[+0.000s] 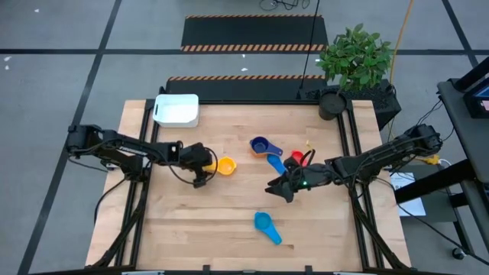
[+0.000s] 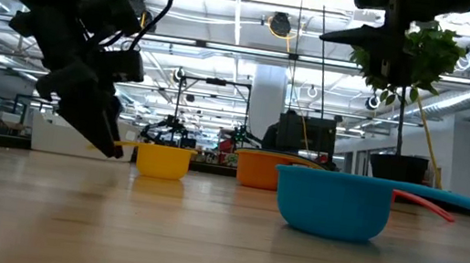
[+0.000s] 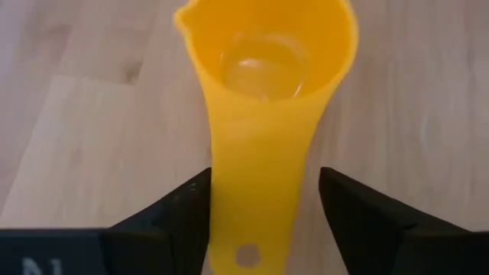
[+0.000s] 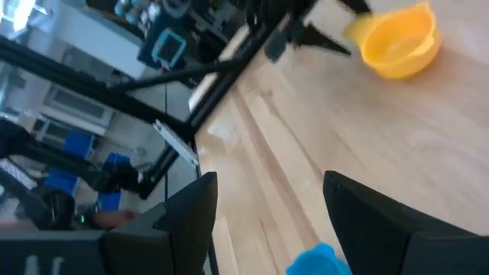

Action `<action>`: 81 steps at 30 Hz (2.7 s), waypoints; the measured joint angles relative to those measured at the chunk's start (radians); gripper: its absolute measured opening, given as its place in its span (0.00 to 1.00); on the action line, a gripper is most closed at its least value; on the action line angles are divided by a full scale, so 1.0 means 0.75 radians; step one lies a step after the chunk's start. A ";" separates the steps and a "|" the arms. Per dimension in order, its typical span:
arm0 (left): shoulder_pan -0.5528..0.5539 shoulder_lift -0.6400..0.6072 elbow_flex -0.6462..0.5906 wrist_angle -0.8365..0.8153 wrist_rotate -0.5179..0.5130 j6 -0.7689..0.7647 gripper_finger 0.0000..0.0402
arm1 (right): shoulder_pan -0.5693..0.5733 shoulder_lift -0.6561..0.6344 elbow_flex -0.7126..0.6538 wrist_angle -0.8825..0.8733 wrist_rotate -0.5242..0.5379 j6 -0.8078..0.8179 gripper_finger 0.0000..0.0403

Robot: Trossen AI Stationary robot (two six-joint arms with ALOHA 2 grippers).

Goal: Nest measuring cups in basket
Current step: Stack the yellow measuring cup into the dark blue measuring cup

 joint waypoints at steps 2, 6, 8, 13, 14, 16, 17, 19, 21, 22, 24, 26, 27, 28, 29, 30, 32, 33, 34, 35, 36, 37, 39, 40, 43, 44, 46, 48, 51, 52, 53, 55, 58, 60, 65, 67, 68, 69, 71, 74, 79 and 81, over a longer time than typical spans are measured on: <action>-0.008 0.000 0.000 0.024 0.000 -0.008 0.52 | 0.000 0.000 0.000 0.011 0.036 0.006 0.57; -0.018 0.000 0.000 0.023 0.000 -0.038 0.42 | 0.000 0.000 0.000 0.028 0.100 0.035 0.57; -0.023 0.000 0.000 0.023 0.000 -0.067 0.38 | 0.000 0.000 0.000 0.056 0.133 0.035 0.57; -0.023 0.000 0.000 0.063 0.000 -0.219 0.37 | 0.000 0.000 0.000 0.139 0.212 0.035 0.57; -0.023 0.000 0.000 0.074 0.000 -0.253 0.37 | 0.000 0.000 0.000 0.162 0.220 0.034 0.57; -0.023 0.000 0.000 0.104 -0.001 -0.318 0.37 | 0.000 0.000 0.015 0.162 0.244 0.031 0.57; -0.023 0.000 0.000 0.126 -0.004 -0.355 0.37 | 0.000 0.000 0.032 0.154 0.248 0.023 0.57; -0.024 -0.006 0.000 0.183 -0.017 -0.446 0.37 | 0.000 0.001 0.086 0.118 0.251 -0.015 0.57; -0.023 -0.026 0.000 0.256 -0.043 -0.558 0.37 | 0.000 0.001 0.163 0.057 0.277 -0.071 0.57; -0.023 -0.039 0.000 0.307 -0.059 -0.620 0.37 | 0.000 0.001 0.208 0.010 0.286 -0.106 0.56; -0.023 -0.068 0.001 0.408 -0.101 -0.751 0.37 | 0.000 0.001 0.307 -0.101 0.314 -0.191 0.55; -0.023 -0.102 0.001 0.527 -0.167 -0.874 0.37 | 0.000 0.004 0.418 -0.233 0.361 -0.283 0.55; -0.023 -0.115 0.001 0.595 -0.207 -0.935 0.37 | 0.000 0.007 0.473 -0.300 0.394 -0.332 0.54; -0.023 -0.132 0.001 0.655 -0.249 -0.988 0.37 | -0.001 0.011 0.528 -0.365 0.431 -0.381 0.54; -0.023 -0.145 0.001 0.730 -0.290 -1.034 0.37 | -0.001 0.019 0.582 -0.426 0.473 -0.432 0.54; -0.023 -0.152 0.001 0.821 -0.329 -1.073 0.37 | -0.001 0.030 0.633 -0.472 0.521 -0.488 0.54; -0.023 -0.156 0.001 1.000 -0.404 -1.141 0.37 | -0.008 0.052 0.727 -0.525 0.599 -0.619 0.54; -0.023 -0.155 0.001 1.092 -0.442 -1.173 0.37 | -0.012 0.063 0.767 -0.527 0.630 -0.696 0.54; -0.023 -0.155 0.001 1.180 -0.477 -1.206 0.37 | -0.017 0.076 0.804 -0.522 0.653 -0.784 0.54; -0.023 -0.155 0.001 1.270 -0.513 -1.240 0.37 | -0.022 0.092 0.838 -0.513 0.668 -0.865 0.54; -0.023 -0.155 0.001 1.352 -0.549 -1.274 0.37 | -0.028 0.105 0.874 -0.507 0.668 -0.945 0.54; -0.023 -0.156 0.001 1.418 -0.585 -1.300 0.37 | -0.032 0.123 0.908 -0.505 0.668 -1.019 0.54; -0.024 -0.155 0.011 1.510 -0.646 -1.327 0.37 | -0.042 0.162 0.988 -0.491 0.668 -1.139 0.54; -0.028 -0.154 0.022 1.563 -0.670 -1.328 0.37 | -0.044 0.183 1.027 -0.485 0.668 -1.198 0.54; -0.050 -0.155 0.086 1.741 -0.706 -1.262 0.37 | -0.057 0.258 1.172 -0.474 0.666 -1.376 0.54; -0.060 -0.156 0.118 1.768 -0.706 -1.223 0.37 | -0.061 0.286 1.226 -0.474 0.662 -1.442 0.54; -0.081 -0.155 0.196 1.766 -0.709 -1.131 0.37 | -0.063 0.350 1.334 -0.473 0.663 -1.591 0.54; -0.105 -0.154 0.284 1.762 -0.709 -1.028 0.37 | -0.068 0.419 1.440 -0.471 0.667 -1.750 0.54; -0.132 -0.146 0.414 1.752 -0.706 -0.888 0.37 | -0.085 0.515 1.577 -0.472 0.666 -1.912 0.54; -0.137 -0.142 0.447 1.744 -0.706 -0.849 0.37 | -0.091 0.542 1.611 -0.471 0.665 -1.944 0.54; -0.142 -0.139 0.478 1.734 -0.705 -0.814 0.38 | -0.100 0.565 1.640 -0.472 0.665 -1.972 0.54; -0.145 -0.138 0.533 1.709 -0.698 -0.764 0.39 | -0.118 0.599 1.680 -0.471 0.665 -2.016 0.54; -0.146 -0.141 0.594 1.669 -0.689 -0.736 0.39 | -0.144 0.616 1.695 -0.461 0.646 -2.050 0.54; -0.155 -0.139 0.620 1.658 -0.689 -0.738 0.38 | -0.161 0.618 1.696 -0.413 0.620 -2.052 0.54; -0.178 -0.133 0.670 1.663 -0.689 -0.736 0.37 | -0.197 0.615 1.699 -0.300 0.584 -2.131 0.54; -0.191 -0.130 0.690 1.655 -0.689 -0.725 0.38 | -0.211 0.615 1.699 -0.300 0.544 -2.164 0.54; -0.199 -0.130 0.703 1.655 -0.689 -0.720 0.39 | -0.218 0.616 1.699 -0.307 0.509 -2.167 0.54; -0.206 -0.131 0.718 1.647 -0.688 -0.716 0.39 | -0.222 0.616 1.699 -0.311 0.469 -2.165 0.54; -0.216 -0.134 0.746 1.591 -0.687 -0.717 0.39 | -0.232 0.617 1.699 -0.321 0.378 -2.134 0.54; -0.229 -0.130 0.787 1.476 -0.640 -0.721 0.38 | -0.241 0.620 1.699 -0.337 0.307 -2.078 0.54; -0.233 -0.133 0.867 1.250 -0.564 -0.777 0.38 | -0.246 0.637 1.697 -0.357 0.306 -2.118 0.54; -0.233 -0.131 0.886 1.181 -0.564 -0.774 0.38 | -0.248 0.639 1.697 -0.369 0.306 -2.139 0.54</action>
